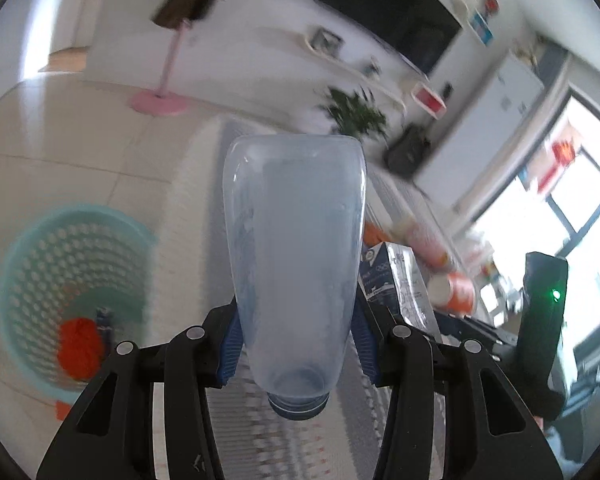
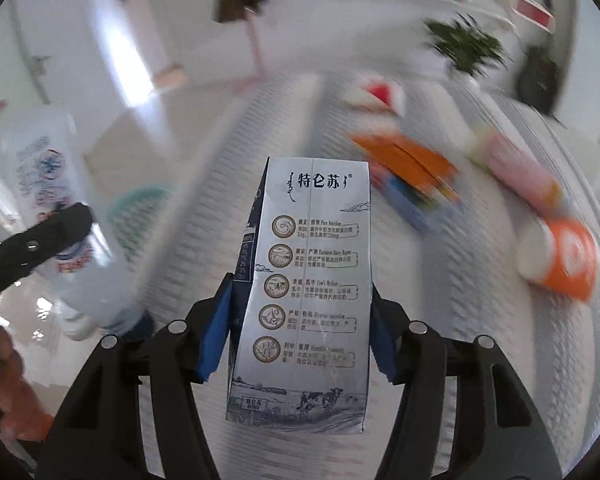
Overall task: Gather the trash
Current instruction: 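Carry bottle and carton over the basket and open both tools to drop them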
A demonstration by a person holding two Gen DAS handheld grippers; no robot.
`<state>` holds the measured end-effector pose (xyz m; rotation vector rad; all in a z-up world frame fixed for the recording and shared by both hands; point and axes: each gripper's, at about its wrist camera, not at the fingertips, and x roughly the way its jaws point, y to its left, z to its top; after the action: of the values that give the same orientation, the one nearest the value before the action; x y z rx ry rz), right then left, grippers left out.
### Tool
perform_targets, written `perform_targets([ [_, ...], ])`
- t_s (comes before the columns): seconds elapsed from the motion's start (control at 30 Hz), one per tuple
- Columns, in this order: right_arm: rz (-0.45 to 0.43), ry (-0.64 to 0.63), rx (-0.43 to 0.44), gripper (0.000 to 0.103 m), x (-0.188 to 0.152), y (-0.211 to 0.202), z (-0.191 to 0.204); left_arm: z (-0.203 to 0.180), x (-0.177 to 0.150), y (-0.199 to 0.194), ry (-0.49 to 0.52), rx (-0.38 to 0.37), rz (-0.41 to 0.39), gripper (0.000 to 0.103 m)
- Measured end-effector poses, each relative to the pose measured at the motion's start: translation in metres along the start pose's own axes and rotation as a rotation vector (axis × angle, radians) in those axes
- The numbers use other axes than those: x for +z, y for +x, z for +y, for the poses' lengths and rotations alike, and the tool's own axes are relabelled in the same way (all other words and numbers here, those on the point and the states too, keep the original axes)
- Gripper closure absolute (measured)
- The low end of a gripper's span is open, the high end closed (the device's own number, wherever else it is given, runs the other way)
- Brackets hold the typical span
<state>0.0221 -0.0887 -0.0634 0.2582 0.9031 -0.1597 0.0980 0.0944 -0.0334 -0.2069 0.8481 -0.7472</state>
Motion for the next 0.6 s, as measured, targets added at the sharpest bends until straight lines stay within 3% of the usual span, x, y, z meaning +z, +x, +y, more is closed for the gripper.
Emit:
perform_targets([
  [0.17,-0.072,-0.09,0.121,0.047,0.031,-0.01,0.065,0.047,0.034,-0.057,-0.076,0.093,-0.109,0.058],
  [0.33,-0.086,-0.174,0.186,0.046,0.05,0.0,0.127,0.094,0.052,-0.078,-0.109,0.226,-0.15,0.058],
  [0.43,-0.077,-0.209,0.205,0.046,0.052,0.013,0.154,0.123,0.05,-0.069,-0.149,0.31,-0.134,0.058],
  [0.6,-0.002,-0.23,0.213,0.046,0.05,0.054,0.186,0.157,0.042,-0.04,-0.221,0.337,-0.058,0.058],
])
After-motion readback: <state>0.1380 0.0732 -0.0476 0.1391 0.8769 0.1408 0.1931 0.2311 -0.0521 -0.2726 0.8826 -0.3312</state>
